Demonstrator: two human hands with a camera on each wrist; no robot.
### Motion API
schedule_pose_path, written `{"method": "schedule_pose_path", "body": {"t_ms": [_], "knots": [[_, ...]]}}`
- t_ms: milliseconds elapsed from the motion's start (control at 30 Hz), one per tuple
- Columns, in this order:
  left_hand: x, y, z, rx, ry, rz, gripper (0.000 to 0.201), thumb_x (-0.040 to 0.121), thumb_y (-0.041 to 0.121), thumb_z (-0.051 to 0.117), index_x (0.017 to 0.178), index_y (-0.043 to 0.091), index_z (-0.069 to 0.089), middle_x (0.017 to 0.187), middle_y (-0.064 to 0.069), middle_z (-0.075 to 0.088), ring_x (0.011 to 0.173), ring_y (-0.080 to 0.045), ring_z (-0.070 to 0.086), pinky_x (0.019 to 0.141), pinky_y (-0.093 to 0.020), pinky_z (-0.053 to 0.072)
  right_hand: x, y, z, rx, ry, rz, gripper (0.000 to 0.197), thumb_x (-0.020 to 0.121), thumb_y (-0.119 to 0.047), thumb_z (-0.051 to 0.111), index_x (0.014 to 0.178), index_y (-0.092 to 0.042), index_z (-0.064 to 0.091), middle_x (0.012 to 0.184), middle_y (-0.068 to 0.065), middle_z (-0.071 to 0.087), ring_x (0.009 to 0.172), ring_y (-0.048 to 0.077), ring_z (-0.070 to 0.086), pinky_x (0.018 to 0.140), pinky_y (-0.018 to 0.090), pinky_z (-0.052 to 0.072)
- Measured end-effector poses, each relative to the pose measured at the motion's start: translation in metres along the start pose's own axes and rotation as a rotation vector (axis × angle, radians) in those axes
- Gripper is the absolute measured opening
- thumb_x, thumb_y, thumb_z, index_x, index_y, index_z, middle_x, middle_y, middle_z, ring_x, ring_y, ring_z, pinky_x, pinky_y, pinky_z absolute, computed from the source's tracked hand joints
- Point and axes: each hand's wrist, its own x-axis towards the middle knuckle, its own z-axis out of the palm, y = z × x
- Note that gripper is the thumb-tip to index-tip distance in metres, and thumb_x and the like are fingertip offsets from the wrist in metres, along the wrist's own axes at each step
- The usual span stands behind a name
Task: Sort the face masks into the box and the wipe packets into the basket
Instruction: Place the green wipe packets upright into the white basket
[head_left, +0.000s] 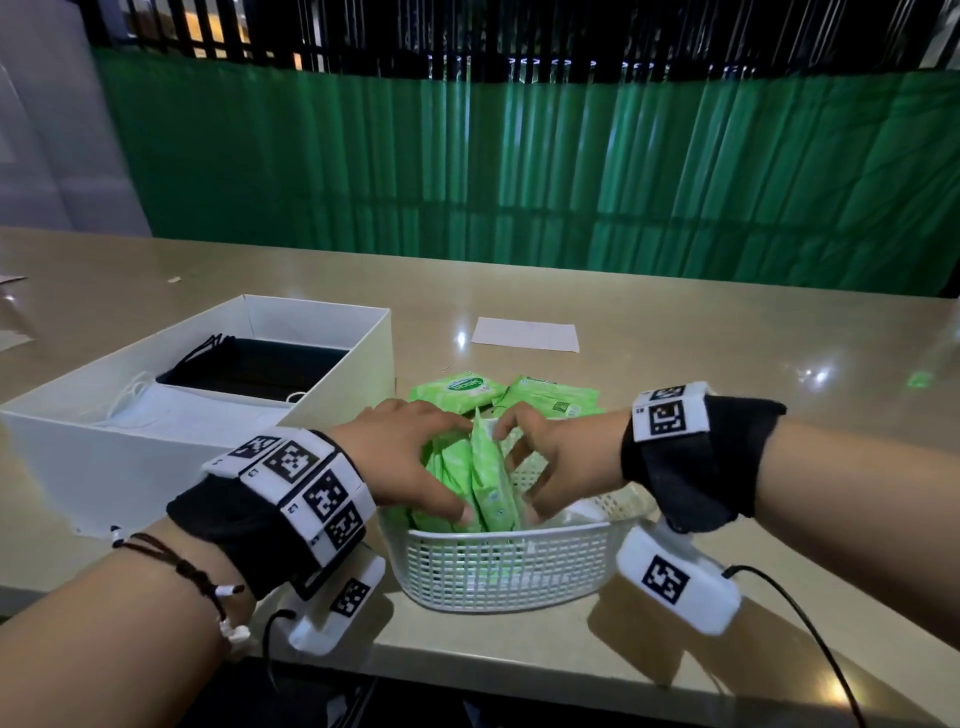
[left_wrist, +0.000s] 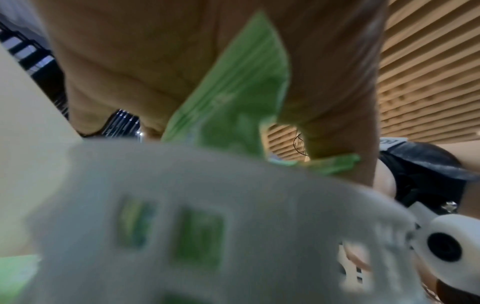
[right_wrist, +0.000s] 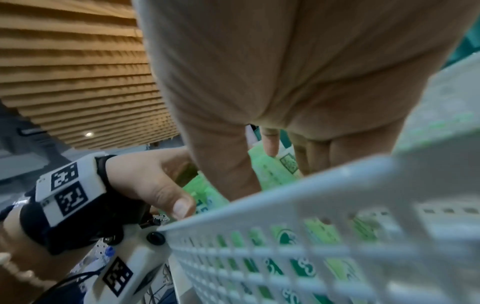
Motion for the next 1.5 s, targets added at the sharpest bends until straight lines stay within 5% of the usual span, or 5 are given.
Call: {"method": "schedule_pose_path", "body": {"t_ms": [200, 533, 733, 1233, 1500], "knots": [[0.007, 0.013, 0.000, 0.174, 0.016, 0.003, 0.104, 0.061, 0.067, 0.071, 0.146, 0.036, 0.020, 0.156, 0.010, 0.009, 0.144, -0.016, -0.002, 0.115, -0.056, -0.007, 0.001, 0.015, 0.005, 0.129, -0.140, 0.047, 0.064, 0.086, -0.012, 0.063, 0.136, -0.022, 0.025, 0.129, -0.008, 0.051, 0.115, 0.023, 0.059, 0.101, 0.036, 0.046], [0.012, 0.005, 0.000, 0.007, 0.018, 0.012, 0.103, 0.064, 0.062, 0.073, 0.147, 0.037, 0.019, 0.151, 0.008, 0.025, 0.138, -0.018, 0.023, 0.115, -0.038, 0.022, -0.020, 0.053, -0.055, 0.249, 0.184, -0.030, 0.027, 0.088, -0.012, 0.062, 0.107, -0.029, 0.052, 0.109, -0.008, 0.060, 0.098, 0.015, 0.058, 0.095, 0.034, 0.045], [0.002, -0.016, 0.010, -0.068, -0.040, 0.074, 0.137, 0.019, 0.092, 0.050, 0.143, 0.052, 0.008, 0.155, 0.012, 0.005, 0.143, -0.012, 0.008, 0.117, -0.037, 0.018, -0.021, 0.122, -0.076, -0.178, 0.384, 0.290, 0.030, 0.086, -0.022, 0.064, 0.115, -0.025, 0.058, 0.116, -0.006, 0.061, 0.099, 0.014, 0.058, 0.084, 0.024, 0.040], [0.002, -0.019, 0.028, -0.247, 0.064, 0.073, 0.107, 0.035, 0.075, 0.053, 0.134, 0.059, 0.017, 0.148, 0.019, 0.009, 0.138, -0.005, 0.009, 0.116, -0.029, 0.016, 0.084, 0.137, -0.043, -0.449, 0.168, 0.210, 0.078, 0.087, -0.049, 0.055, 0.148, -0.038, 0.009, 0.158, 0.002, 0.008, 0.141, 0.025, 0.025, 0.111, 0.039, 0.029], [0.004, -0.016, 0.028, -0.243, 0.074, 0.068, 0.096, 0.065, 0.047, 0.080, 0.140, 0.053, 0.019, 0.149, 0.018, 0.008, 0.139, -0.007, 0.007, 0.115, -0.030, 0.016, 0.118, 0.141, -0.035, -0.304, 0.183, 0.256, 0.071, 0.087, -0.056, 0.049, 0.147, -0.036, 0.017, 0.155, 0.004, 0.021, 0.140, 0.027, 0.027, 0.112, 0.042, 0.028]]}}
